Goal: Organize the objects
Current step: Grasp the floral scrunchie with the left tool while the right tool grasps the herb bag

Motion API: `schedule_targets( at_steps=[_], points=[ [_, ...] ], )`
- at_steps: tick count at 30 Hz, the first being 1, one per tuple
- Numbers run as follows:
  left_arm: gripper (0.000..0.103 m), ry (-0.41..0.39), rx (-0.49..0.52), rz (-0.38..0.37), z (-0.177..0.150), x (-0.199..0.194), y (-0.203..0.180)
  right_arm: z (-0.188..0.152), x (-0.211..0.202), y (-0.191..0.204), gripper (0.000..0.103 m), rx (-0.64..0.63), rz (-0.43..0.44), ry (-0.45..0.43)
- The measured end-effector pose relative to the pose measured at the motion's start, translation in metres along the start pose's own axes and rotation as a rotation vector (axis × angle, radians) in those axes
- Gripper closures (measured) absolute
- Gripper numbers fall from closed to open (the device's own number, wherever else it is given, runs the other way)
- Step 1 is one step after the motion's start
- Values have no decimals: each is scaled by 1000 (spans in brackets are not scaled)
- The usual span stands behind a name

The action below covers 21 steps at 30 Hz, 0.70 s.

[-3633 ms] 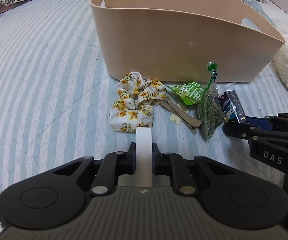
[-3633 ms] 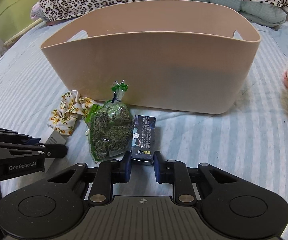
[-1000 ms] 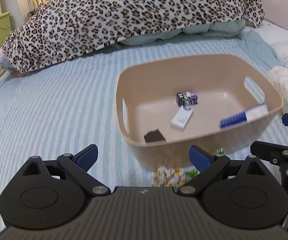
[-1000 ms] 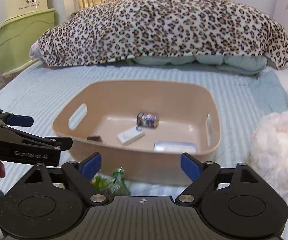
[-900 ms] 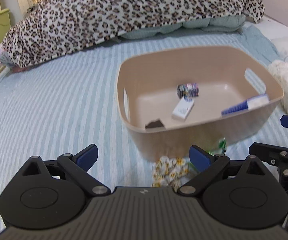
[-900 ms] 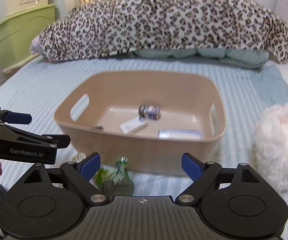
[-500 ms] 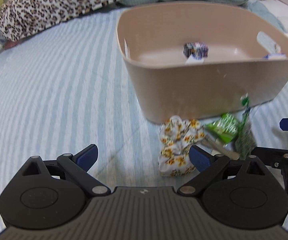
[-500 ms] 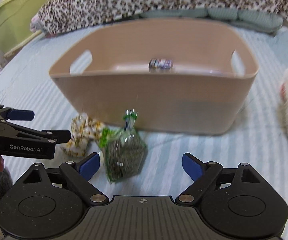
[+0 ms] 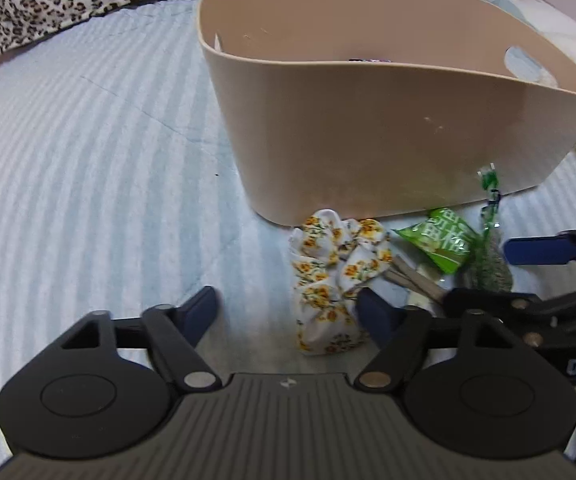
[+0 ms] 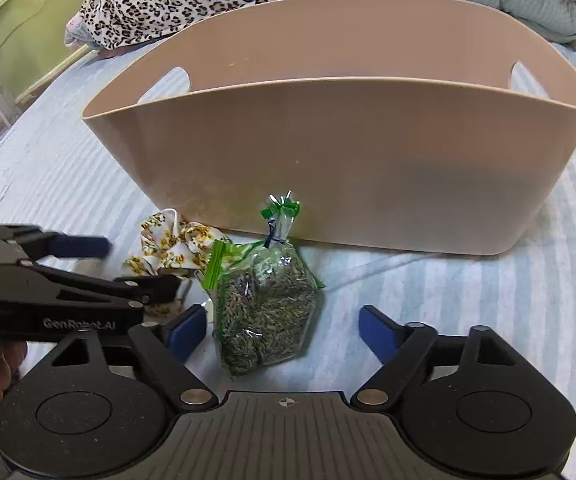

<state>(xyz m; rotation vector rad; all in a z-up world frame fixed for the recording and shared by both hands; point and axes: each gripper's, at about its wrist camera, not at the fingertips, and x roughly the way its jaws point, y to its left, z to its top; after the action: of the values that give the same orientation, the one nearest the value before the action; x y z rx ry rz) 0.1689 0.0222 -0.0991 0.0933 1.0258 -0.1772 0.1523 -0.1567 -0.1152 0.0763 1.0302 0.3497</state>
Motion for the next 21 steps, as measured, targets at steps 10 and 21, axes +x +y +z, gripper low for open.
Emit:
schedule_targets(
  at_steps=[10, 21],
  points=[
    [94, 8, 21, -25, -8, -15, -9, -9, -15, 2, 67, -9, 19, -8],
    [95, -15, 0, -13, -18, -47, -2, -14, -50, -11, 68, 49, 27, -59]
  ],
)
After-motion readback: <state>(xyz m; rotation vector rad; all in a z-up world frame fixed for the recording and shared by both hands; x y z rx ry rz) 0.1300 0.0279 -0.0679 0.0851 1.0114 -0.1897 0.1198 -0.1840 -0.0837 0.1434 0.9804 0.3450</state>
